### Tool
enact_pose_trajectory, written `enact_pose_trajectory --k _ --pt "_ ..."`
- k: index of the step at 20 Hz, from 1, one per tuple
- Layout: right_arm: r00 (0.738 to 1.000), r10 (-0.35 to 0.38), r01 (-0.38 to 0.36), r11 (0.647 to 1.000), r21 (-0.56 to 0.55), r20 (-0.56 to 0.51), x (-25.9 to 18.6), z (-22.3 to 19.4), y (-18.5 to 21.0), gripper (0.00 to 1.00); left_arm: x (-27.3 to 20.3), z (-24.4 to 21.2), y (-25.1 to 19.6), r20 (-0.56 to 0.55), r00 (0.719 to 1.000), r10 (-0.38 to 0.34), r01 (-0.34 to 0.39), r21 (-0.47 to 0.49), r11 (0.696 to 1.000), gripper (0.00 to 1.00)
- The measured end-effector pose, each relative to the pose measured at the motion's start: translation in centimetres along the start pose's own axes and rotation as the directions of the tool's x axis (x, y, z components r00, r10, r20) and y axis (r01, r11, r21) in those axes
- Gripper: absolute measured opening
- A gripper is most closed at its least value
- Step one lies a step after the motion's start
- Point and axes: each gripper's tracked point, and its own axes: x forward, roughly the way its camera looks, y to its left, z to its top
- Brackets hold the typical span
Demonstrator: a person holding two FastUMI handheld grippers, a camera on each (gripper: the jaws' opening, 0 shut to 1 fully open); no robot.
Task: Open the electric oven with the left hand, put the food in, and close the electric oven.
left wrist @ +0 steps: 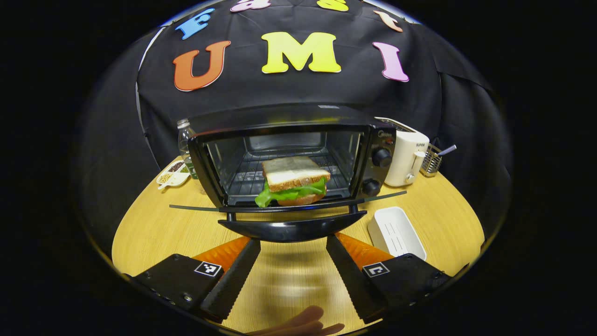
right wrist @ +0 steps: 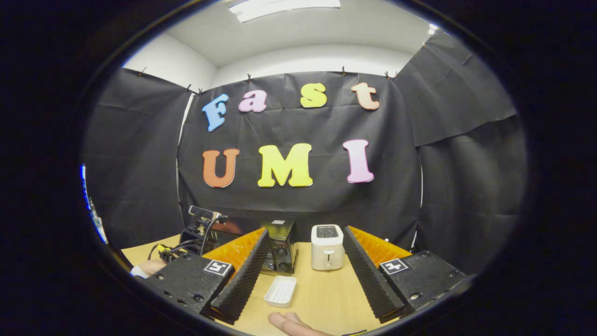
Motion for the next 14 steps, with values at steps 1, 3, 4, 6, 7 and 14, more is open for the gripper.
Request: enact_pose_trajectory --k 1,3,4,6,7,14 --pt "1.000 -0.009 0.009 1.000 -0.007 0.001 -0.1 0.2 -0.1 1.00 0.5 1.0 0.0 0.017 1.000 -0.006 0.006 -0.013 1.000 0.94" --pt "1.000 -0.025 0.025 0.999 -0.027 0.002 -0.2 0.5 -0.2 1.00 1.5 2.7 0.1 0.039 0.999 -0.021 0.022 -0.043 0.999 0.94" --pt "0.999 -0.035 0.035 0.999 -0.041 0.002 -0.3 0.6 -0.3 0.89 2.1 3.5 0.3 0.052 0.998 -0.021 0.023 -0.055 0.998 0.94" --pt "0.999 -0.051 0.051 0.997 -0.057 0.004 -0.9 1.0 -0.3 0.90 3.0 4.9 1.6 0.078 0.997 0.010 -0.005 -0.063 0.998 0.95" --pt "0.999 -0.054 0.054 0.997 -0.060 0.003 -1.2 1.0 -0.2 1.00 3.1 5.2 2.3 0.087 0.996 0.032 -0.026 -0.064 0.998 0.96" --pt "0.993 -0.122 0.122 0.992 -0.040 -0.001 -3.4 0.9 -1.3 1.00 -4.0 5.8 2.3 0.183 0.983 0.019 -0.004 -0.083 0.997 0.94"
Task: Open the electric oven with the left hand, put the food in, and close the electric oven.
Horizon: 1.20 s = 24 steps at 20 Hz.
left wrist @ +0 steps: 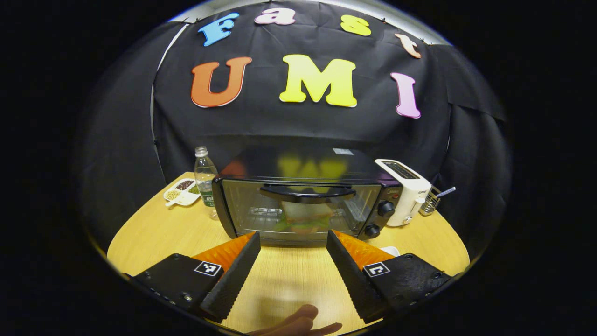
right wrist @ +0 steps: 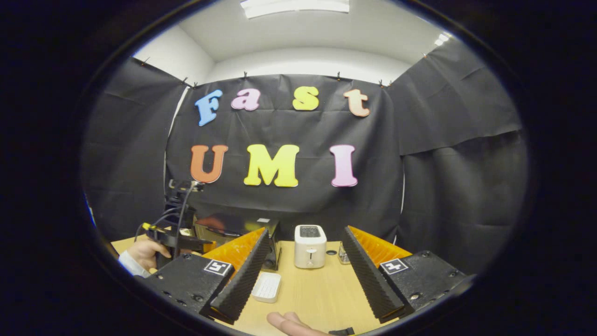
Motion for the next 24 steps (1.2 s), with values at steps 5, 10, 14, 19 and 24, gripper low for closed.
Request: enact_pose_trajectory --k 5,10,14,19,24 --pt "1.000 -0.021 0.021 1.000 0.023 0.001 -2.3 -0.1 -0.5 1.00 -8.2 3.7 -0.2 0.158 0.987 0.005 -0.008 0.014 1.000 0.94" --pt "0.998 -0.051 0.050 0.997 0.054 0.023 -5.4 0.3 -1.5 1.00 -17.4 6.4 -0.4 0.335 0.941 0.053 -0.076 0.054 0.996 0.94" --pt "0.997 -0.075 0.072 0.995 0.070 0.030 -8.1 -0.2 -1.7 0.90 -23.5 5.8 -1.9 0.388 0.921 0.026 -0.056 0.066 0.996 0.94" --pt "0.998 -0.060 0.058 0.996 0.068 0.023 -9.5 -0.7 -1.3 1.00 -28.4 4.4 -1.9 0.428 0.901 0.068 -0.071 -0.007 0.997 0.94" --pt "0.997 -0.057 0.056 0.998 0.027 0.047 -10.5 0.5 -1.3 1.00 -30.6 4.4 -2.4 0.446 0.894 0.052 -0.068 0.019 0.998 0.94"
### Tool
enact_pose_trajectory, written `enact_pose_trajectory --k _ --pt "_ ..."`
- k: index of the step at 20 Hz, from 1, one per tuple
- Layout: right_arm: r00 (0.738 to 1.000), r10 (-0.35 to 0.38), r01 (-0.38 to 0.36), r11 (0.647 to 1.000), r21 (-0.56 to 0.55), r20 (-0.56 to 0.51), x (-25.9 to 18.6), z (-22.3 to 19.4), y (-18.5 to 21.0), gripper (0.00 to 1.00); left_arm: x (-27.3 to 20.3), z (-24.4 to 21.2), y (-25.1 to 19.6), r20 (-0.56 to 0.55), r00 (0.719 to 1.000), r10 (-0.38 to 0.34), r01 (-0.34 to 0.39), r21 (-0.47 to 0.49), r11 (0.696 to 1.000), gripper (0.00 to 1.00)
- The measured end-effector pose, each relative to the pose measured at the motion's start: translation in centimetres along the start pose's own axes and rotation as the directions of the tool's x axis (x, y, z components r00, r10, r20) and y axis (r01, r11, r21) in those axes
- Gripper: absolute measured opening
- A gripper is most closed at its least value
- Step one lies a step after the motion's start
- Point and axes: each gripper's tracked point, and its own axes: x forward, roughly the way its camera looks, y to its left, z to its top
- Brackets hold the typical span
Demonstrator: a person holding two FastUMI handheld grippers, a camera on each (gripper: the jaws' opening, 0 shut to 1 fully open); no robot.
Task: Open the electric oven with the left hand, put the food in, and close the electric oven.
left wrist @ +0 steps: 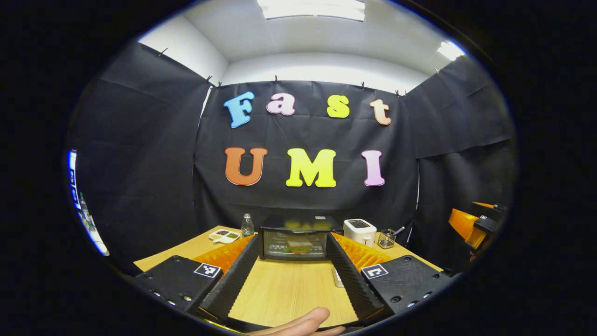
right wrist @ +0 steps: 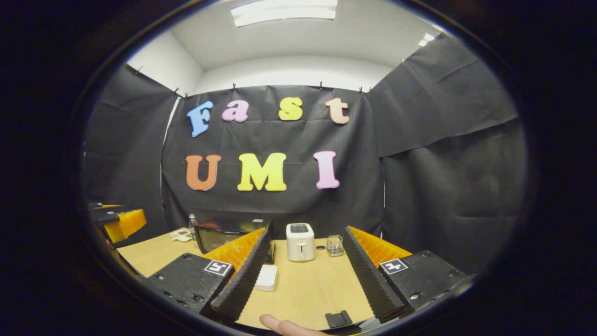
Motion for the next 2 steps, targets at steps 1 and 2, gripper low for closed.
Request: enact_pose_trajectory --k 1,2 --pt "1.000 0.000 0.000 1.000 -0.001 0.005 -0.24 0.24 -0.08 1.00 -0.30 0.12 0.10 0.003 1.000 0.003 -0.003 0.003 1.000 0.94" --pt "1.000 0.001 -0.001 1.000 -0.001 0.007 -0.44 0.46 -0.04 0.89 -0.50 0.23 0.08 0.003 1.000 0.000 0.000 0.000 1.000 0.82"
